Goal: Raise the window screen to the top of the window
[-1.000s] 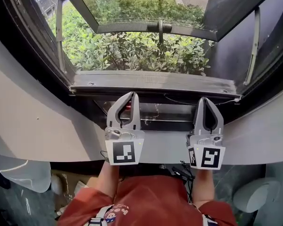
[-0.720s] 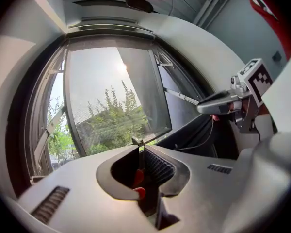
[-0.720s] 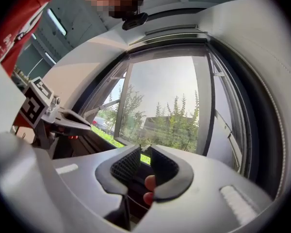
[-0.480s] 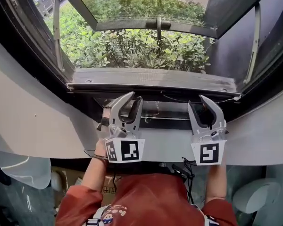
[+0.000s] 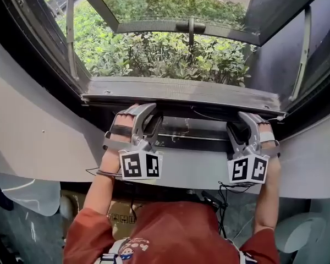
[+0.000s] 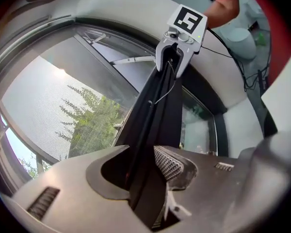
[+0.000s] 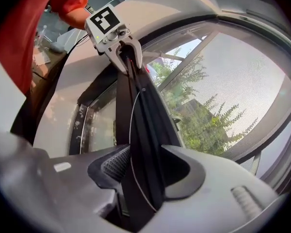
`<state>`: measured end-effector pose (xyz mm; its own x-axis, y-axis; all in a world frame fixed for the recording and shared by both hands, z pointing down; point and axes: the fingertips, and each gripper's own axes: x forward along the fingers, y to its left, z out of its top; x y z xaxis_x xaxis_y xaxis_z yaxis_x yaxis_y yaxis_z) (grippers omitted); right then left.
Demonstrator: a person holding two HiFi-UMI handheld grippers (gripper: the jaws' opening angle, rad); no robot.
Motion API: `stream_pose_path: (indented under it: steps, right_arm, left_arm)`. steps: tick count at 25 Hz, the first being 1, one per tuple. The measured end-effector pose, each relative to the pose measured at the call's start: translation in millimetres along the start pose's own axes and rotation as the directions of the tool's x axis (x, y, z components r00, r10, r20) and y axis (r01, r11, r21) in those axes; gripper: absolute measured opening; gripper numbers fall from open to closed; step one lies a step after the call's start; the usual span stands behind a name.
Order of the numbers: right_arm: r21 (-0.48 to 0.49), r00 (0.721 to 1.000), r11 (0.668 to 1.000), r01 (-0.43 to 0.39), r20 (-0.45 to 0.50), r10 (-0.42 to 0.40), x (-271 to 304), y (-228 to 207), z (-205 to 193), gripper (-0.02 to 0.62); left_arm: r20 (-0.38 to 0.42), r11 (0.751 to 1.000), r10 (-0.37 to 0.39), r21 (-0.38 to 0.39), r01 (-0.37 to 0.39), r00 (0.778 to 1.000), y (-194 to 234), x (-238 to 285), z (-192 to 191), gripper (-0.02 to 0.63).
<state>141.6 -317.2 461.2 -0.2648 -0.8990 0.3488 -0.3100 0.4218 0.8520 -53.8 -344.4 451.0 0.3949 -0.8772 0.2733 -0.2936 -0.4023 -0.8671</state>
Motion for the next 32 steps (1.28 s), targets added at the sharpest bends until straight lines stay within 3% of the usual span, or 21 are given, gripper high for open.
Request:
stream_pose_path:
  steps: [4,8,10,15,17,26,32]
  right_arm:
    - [-0.017,1.000,1.000,0.006,0.001,-0.006,3.5,1.2,-1.5,0.201]
    - [-0.008,1.000,1.000,-0.029,-0.010,0.029,2.7,0.9,-0.3,0.201]
    - [-0.010,0.999,0.999,-0.043,-0.011,0.043,3.0,1.1,0.3,0.201]
    - [-0.018,1.000,1.000,-0.022,0.001,0.022,3.3,-0.1,-0.8,0.197]
    - [0.001,1.000,1.000,-0.028,-0.008,0.028,4.0,0.6,-0.5,0.189]
    - [0.002,1.000,1.000,-0.019,0.016,0.018,-1.0,-0.5,-0.4,0.150]
    - [-0.026,0.999,0.999,0.031,0.023,-0.030,-6.6,-17.7,7.2,0.103]
  left_arm:
    - [-0.020,0.999,-0.011,0.047,0.012,1.000,-0.4,4.0,-4.0,0.137]
    - [-0.056,0.986,-0.024,0.163,0.033,0.998,-3.8,6.5,-5.9,0.137]
    - [-0.070,0.981,-0.038,0.186,0.050,0.997,-3.7,6.7,-6.7,0.137]
    - [-0.074,0.985,-0.116,0.121,0.124,0.991,-6.9,6.9,-4.6,0.143]
    - [-0.064,0.985,-0.141,0.090,0.146,0.988,-10.5,5.8,-4.9,0.176]
    - [-0.006,0.982,-0.163,0.095,0.163,0.987,-8.3,0.9,-2.4,0.147]
    - [-0.011,0.988,-0.105,0.111,0.106,0.994,7.1,-3.9,2.4,0.139]
